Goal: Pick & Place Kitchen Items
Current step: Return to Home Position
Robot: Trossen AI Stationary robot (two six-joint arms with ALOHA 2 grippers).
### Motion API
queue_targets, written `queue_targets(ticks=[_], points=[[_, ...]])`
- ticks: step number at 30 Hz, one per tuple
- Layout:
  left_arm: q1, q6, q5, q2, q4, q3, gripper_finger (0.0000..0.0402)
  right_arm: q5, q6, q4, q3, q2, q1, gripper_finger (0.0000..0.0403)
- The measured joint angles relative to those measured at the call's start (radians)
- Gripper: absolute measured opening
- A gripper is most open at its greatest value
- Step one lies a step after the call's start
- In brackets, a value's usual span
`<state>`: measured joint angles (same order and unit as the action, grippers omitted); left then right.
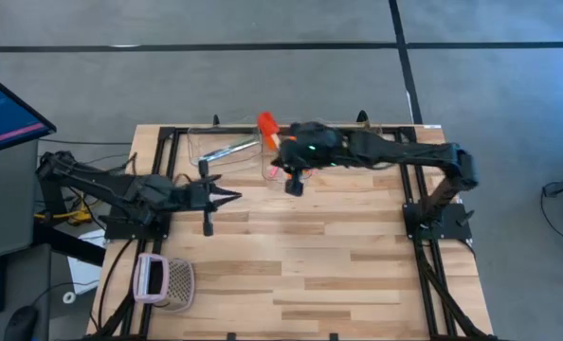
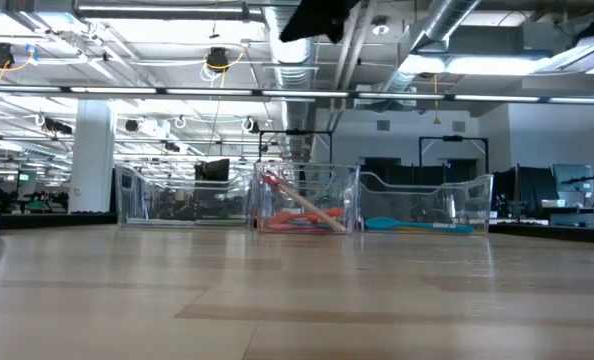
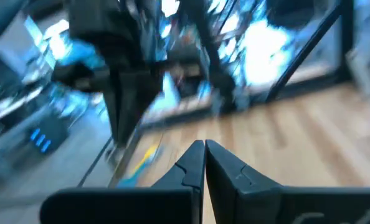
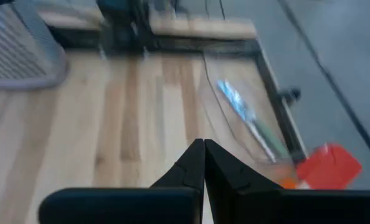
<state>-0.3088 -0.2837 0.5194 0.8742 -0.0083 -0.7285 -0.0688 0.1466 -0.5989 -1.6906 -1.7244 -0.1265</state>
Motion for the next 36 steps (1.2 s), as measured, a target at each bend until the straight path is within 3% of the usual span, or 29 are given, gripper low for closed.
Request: queue_targets(ticks=[7,13,30,36], points=[[0.108,-0.031,-0.206,-0.094,0.05,0.017,0.0003,0.01,0.011,0.251,0.374,0.277,0.014,0.0003],[0.18,-0.027,-0.243,-0.204,0.062,0.106,0.0003,0.023,-0.013,0.355,0.631,0.53,0.026,0.0002],[0.186,-0.026,-0.246,-0.805,0.043,0.332,0.0003,0.017,-0.035,0.349,0.95,1.181,0.07,0.0001],[0.186,-0.024,-0.242,-0.873,0.029,0.379,0.0003,0.017,-0.04,0.318,1.044,1.396,0.07,0.0001]])
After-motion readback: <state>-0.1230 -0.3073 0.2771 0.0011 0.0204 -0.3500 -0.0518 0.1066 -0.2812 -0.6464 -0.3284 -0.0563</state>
